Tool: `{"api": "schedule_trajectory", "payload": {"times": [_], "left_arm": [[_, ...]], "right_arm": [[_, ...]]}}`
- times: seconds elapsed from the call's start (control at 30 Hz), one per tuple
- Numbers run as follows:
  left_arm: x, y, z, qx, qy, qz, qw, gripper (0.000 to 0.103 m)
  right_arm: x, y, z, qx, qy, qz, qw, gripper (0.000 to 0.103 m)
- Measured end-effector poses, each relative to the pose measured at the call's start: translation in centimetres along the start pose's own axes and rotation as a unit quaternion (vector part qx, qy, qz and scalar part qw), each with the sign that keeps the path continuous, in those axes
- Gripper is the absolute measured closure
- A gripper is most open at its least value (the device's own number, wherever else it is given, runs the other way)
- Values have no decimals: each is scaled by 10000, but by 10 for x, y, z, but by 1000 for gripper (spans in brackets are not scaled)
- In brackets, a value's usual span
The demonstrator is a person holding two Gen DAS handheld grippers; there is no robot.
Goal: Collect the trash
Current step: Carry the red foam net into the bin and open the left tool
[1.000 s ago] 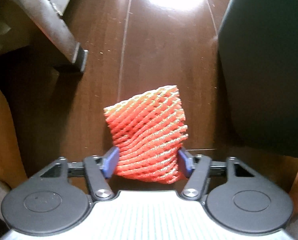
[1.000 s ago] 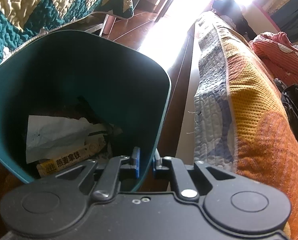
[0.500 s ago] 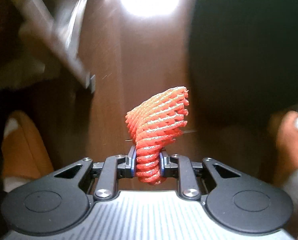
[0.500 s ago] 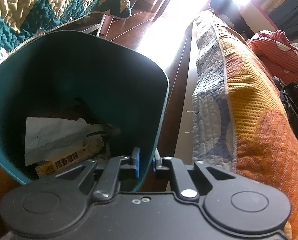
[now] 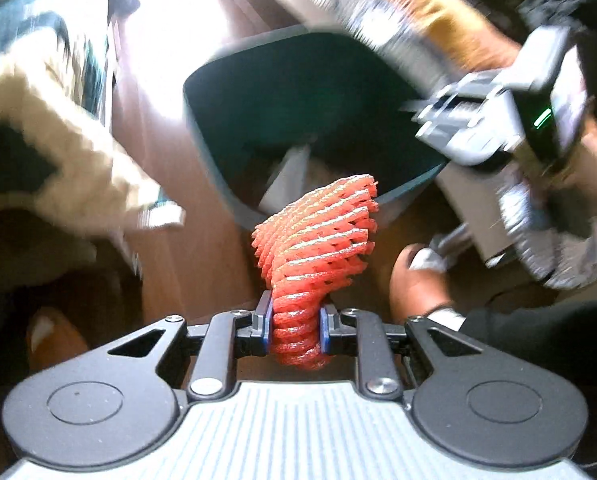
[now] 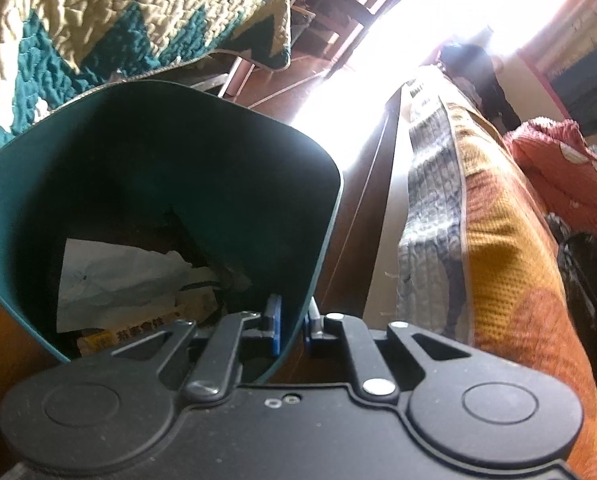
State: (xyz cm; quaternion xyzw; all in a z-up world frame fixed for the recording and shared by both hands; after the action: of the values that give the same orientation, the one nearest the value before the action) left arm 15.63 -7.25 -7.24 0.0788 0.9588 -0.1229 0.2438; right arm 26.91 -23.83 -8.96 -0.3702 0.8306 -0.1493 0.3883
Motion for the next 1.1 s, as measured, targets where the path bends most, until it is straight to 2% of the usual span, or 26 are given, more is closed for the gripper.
{"api": "schedule_trajectory", "payload": {"times": [0.1,0.23,0.5,0.83,0.93,0.97,1.0,1.07,1.1], "left_arm": [[-30,-16,-11,105,-327,66,9994,83],[-65,-21,5,56,-525,147,9985,83],[-103,-18,77,-308,-147,56,9994,83],[-105,-15,143,-707,362,86,9968,81],[-103,-12,155,-744,498,50,9960,73],[-103,-11,157,-768,512,14,9957,66],[-103,-10,157,-788,517,-18,9955,50],[-105,-8,156,-816,436,-107,9957,33],[-107,-11,154,-745,375,-104,9965,33]], "right_arm": [[-6,6,-4,46,-98,-173,9998,94],[-11,14,-9,77,-213,-368,9991,94],[-13,15,-10,36,-278,-401,9988,94],[-6,7,-4,-21,-150,-146,9998,94],[-1,3,-1,-50,-81,-38,9999,94],[0,2,-1,-58,-63,-13,10000,94],[1,1,0,-69,-45,16,10000,94],[4,-3,3,-91,14,106,9999,94],[6,-5,5,-104,56,155,9998,94]]}}
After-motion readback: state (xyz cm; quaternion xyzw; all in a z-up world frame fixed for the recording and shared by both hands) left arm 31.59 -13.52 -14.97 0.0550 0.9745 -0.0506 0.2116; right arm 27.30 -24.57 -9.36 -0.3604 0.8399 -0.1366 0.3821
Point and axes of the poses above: each gripper's, at about its wrist camera, not at the fingertips, and z roughly the way its jaws point, y to its left, x to its underside, the point moved 8 cm from there along z, roughly the way its jaws point, and after that the axes turned 5 degrees about -z, right-handed, at the moved point
